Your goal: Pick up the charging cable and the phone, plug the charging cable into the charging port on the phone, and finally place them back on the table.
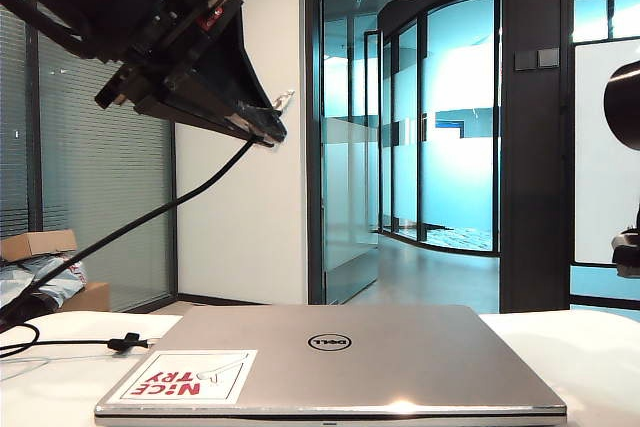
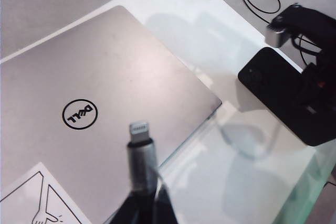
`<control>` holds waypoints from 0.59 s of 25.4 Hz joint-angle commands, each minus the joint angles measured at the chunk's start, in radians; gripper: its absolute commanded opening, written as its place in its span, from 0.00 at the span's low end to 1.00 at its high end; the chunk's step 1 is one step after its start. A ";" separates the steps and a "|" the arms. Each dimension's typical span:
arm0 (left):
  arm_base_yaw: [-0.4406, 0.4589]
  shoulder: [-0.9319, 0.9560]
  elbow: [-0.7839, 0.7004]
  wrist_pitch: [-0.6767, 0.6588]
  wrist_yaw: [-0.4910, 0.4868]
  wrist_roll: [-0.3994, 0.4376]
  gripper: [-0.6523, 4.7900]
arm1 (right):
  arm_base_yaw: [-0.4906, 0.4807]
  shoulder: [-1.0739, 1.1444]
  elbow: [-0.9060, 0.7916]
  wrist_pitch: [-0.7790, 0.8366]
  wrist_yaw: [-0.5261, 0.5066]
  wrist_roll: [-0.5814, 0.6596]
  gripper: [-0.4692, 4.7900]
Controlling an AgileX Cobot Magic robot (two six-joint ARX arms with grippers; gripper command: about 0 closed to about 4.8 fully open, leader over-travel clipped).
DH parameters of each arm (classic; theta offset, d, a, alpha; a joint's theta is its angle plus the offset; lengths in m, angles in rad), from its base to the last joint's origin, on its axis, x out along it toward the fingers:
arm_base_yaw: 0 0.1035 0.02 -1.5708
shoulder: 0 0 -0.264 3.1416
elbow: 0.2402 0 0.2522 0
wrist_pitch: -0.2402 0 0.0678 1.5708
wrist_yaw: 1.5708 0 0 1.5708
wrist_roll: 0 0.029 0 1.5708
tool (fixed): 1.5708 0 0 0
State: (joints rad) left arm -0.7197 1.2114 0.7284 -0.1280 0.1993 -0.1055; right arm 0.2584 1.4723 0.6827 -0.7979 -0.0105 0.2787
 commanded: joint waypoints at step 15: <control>-0.008 -0.003 0.007 -0.015 0.003 -0.021 0.11 | 0.002 0.103 0.079 -0.077 -0.043 -0.039 0.07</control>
State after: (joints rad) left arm -0.7204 1.2114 0.7284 -0.1333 0.1993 -0.1135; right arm 0.2588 1.5860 0.7292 -0.8326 -0.0315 0.2558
